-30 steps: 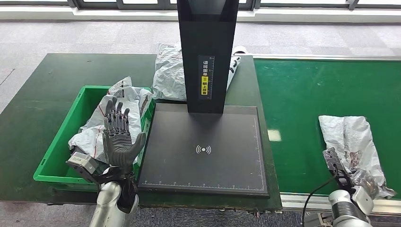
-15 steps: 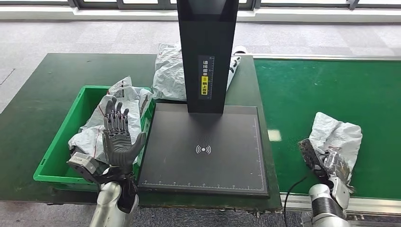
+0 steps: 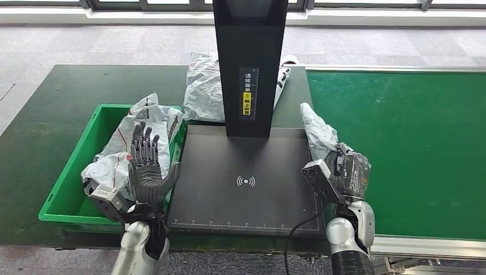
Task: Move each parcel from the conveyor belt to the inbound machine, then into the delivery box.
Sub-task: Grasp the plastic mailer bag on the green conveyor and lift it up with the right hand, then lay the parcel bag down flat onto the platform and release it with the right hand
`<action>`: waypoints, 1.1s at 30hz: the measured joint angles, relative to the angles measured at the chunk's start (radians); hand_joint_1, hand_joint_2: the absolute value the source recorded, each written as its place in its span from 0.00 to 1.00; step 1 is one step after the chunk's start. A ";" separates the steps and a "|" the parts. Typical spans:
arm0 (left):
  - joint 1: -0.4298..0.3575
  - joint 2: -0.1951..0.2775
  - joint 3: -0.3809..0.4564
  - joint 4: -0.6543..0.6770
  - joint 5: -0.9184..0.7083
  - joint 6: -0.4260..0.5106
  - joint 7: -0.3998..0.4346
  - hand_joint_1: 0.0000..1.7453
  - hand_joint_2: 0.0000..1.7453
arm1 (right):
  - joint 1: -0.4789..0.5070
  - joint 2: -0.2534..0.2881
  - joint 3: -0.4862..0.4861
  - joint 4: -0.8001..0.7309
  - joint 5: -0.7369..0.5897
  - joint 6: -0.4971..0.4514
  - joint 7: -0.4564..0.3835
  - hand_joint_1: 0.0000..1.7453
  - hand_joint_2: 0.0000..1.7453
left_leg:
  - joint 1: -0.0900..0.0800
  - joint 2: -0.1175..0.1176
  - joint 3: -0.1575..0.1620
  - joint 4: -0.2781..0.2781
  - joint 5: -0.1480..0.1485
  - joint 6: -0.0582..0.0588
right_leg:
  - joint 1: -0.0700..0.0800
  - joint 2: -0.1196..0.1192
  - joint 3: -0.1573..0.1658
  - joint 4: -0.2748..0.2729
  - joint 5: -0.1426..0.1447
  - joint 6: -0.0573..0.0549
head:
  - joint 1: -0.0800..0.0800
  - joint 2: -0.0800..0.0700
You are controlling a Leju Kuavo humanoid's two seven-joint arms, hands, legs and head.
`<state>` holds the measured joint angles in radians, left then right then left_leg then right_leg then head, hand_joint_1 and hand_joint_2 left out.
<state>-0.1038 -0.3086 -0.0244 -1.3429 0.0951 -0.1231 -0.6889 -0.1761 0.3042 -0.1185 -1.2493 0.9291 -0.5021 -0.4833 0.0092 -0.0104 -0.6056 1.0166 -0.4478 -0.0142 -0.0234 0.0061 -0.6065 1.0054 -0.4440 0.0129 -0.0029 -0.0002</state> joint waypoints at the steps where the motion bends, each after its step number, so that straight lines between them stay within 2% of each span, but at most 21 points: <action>1: -0.001 0.000 0.000 0.004 -0.001 0.001 -0.001 0.00 1.00 | 0.007 0.005 0.023 -0.017 -0.016 -0.011 -0.015 1.00 1.00 | 0.000 0.001 0.000 0.000 0.000 0.000 | 0.000 0.000 0.000 0.000 0.000 0.000 | 0.000 0.000; 8: -0.004 0.000 -0.001 0.029 -0.011 0.018 -0.007 0.00 1.00 | 0.017 0.018 0.143 -0.080 -0.093 -0.057 -0.070 1.00 1.00 | 0.000 0.001 0.000 0.000 0.000 0.000 | 0.000 0.001 0.000 0.000 0.000 0.000 | 0.000 0.000; 14: -0.006 0.000 -0.003 0.041 -0.011 0.023 -0.008 0.00 1.00 | -0.028 0.025 0.208 -0.028 -0.121 -0.075 -0.083 1.00 1.00 | 0.000 0.001 0.000 0.000 0.000 0.000 | 0.000 0.001 0.000 0.000 0.000 0.000 | 0.000 0.000; 18: -0.009 0.000 -0.015 0.044 -0.007 0.039 -0.008 0.00 1.00 | -0.062 0.039 0.227 0.073 -0.152 -0.108 -0.112 0.00 1.00 | 0.000 0.001 0.000 0.000 0.000 0.000 | 0.000 0.000 0.000 0.000 0.000 0.000 | 0.000 0.000; 23: -0.011 0.000 -0.027 0.046 -0.003 0.051 -0.008 0.00 1.00 | -0.087 0.052 0.235 0.167 -0.165 -0.118 -0.110 0.00 1.00 | 0.000 0.001 0.000 0.000 0.000 0.000 | 0.000 0.000 0.000 0.000 0.000 0.000 | 0.000 0.000; 27: -0.013 0.000 -0.031 0.049 -0.003 0.054 -0.008 0.00 1.00 | -0.108 0.058 0.236 0.232 -0.158 -0.133 -0.100 0.00 0.00 | 0.000 0.001 0.000 0.000 0.000 0.000 | 0.000 0.000 0.000 0.000 0.000 0.000 | 0.000 0.000; 33: -0.014 0.000 -0.033 0.052 -0.003 0.054 -0.007 0.00 1.00 | -0.124 0.061 0.236 0.284 -0.163 -0.134 -0.098 0.00 0.00 | 0.000 0.001 0.000 0.000 0.000 0.000 | 0.000 0.000 0.000 0.000 0.000 0.000 | 0.000 0.000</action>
<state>-0.1173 -0.3086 -0.0575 -1.2905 0.0919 -0.0687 -0.6962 -0.3003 0.3654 0.1171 -0.9654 0.7658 -0.6362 -0.5815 0.0094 -0.0094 -0.6053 1.0166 -0.4477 -0.0145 -0.0230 0.0065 -0.6068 1.0054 -0.4439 0.0126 -0.0030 -0.0002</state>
